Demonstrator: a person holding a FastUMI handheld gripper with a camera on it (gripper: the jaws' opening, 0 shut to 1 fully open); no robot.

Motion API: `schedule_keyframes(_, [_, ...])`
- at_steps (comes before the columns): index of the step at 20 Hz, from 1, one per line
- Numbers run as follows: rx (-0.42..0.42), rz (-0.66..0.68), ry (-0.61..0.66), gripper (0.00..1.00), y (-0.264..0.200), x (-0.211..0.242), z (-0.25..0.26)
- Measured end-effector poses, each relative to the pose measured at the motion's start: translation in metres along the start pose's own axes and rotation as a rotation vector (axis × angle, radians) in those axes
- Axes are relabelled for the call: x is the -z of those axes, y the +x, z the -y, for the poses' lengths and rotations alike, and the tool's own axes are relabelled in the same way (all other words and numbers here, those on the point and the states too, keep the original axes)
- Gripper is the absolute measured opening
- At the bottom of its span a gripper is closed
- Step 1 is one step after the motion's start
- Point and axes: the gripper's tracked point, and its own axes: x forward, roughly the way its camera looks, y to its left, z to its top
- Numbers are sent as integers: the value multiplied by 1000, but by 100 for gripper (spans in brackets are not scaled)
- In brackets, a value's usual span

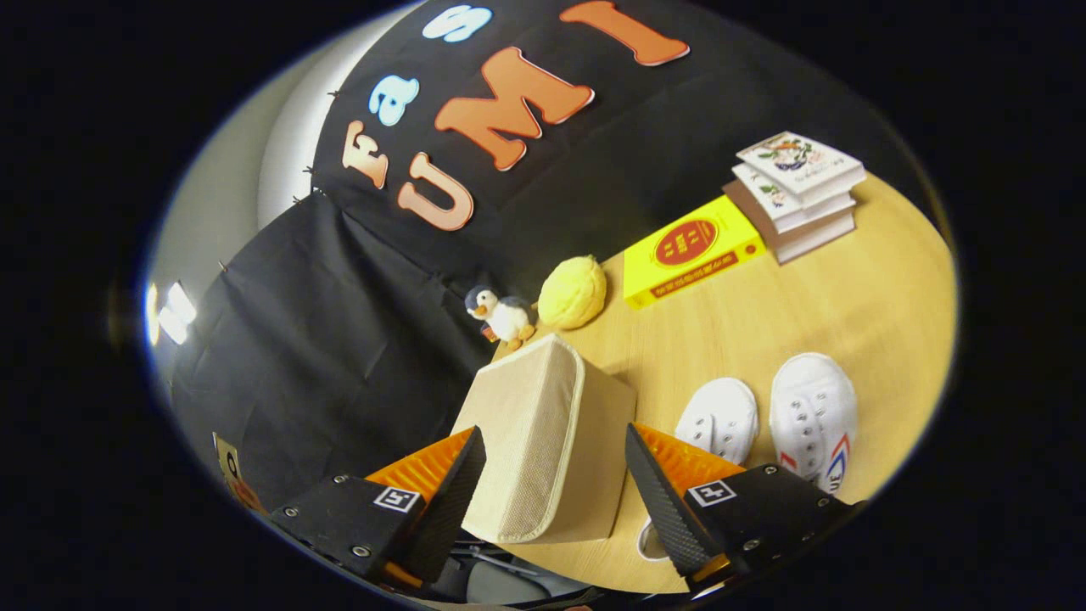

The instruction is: Open the storage box then place both shoes into the box .Put the left shoe in first, then the right shoe, with the right side of both shoes facing outward in a uniform manner.

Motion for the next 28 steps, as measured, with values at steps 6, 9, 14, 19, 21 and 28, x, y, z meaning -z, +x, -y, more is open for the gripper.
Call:
schedule_keyframes(6, [-206, -150, 253, 98, 40, 29, -7])
schedule_keyframes(9, [-272, -202, 332, 98, 53, 42, -7])
schedule_keyframes(14, [-358, -229, 433, 97, 64, 48, -14])
schedule_keyframes(19, [-421, -238, 470, 95, 57, 45, -22])
schedule_keyframes(21, [-419, -211, 476, 87, 53, 37, -20])
schedule_keyframes(28, [-431, -140, 470, 10, 31, 18, -40])
